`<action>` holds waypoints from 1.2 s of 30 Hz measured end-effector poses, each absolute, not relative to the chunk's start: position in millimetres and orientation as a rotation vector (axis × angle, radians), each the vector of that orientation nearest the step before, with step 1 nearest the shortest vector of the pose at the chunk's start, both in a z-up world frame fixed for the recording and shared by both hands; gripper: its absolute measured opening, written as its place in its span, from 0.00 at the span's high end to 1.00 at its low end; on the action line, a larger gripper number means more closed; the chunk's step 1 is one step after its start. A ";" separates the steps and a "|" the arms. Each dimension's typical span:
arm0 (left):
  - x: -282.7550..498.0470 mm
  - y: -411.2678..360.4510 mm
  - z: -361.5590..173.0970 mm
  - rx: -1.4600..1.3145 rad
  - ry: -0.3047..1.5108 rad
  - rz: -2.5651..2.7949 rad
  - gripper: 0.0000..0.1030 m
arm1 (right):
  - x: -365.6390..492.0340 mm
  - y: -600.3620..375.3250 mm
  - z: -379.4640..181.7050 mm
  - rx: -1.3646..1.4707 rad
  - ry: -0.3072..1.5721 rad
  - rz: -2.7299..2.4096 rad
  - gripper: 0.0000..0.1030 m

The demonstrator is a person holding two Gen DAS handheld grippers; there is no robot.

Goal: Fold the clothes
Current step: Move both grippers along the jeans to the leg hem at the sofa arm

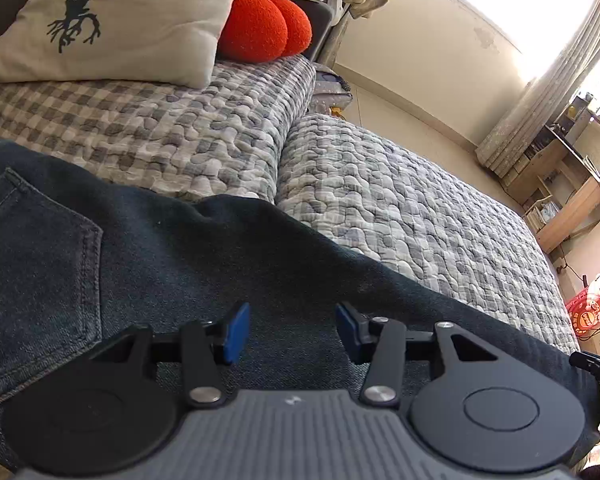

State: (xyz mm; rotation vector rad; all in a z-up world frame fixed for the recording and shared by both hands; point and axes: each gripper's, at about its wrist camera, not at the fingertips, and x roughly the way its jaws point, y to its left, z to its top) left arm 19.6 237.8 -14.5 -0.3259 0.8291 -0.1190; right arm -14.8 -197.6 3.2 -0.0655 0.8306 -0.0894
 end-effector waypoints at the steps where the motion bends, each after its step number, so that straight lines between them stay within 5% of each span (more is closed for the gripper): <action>1: 18.0 230.6 -12.5 -0.315 0.828 -0.136 0.53 | -16.7 -196.7 4.2 -0.085 0.822 -0.106 0.56; 11: -4.5 153.9 -8.9 -0.200 0.850 -0.306 0.46 | -37.1 -127.9 16.2 -0.017 0.804 0.137 0.43; 15: -19.3 137.1 -13.3 -0.134 0.848 -0.344 0.29 | -45.3 -98.8 2.7 -0.077 0.835 0.214 0.33; 19: -31.8 131.5 -17.8 -0.039 0.839 -0.359 0.28 | -52.0 -100.1 -14.8 -0.109 0.842 0.209 0.25; 36: -51.2 148.4 -24.9 -0.131 0.775 -0.376 0.22 | -73.2 -153.9 -16.6 -0.039 0.815 0.138 0.24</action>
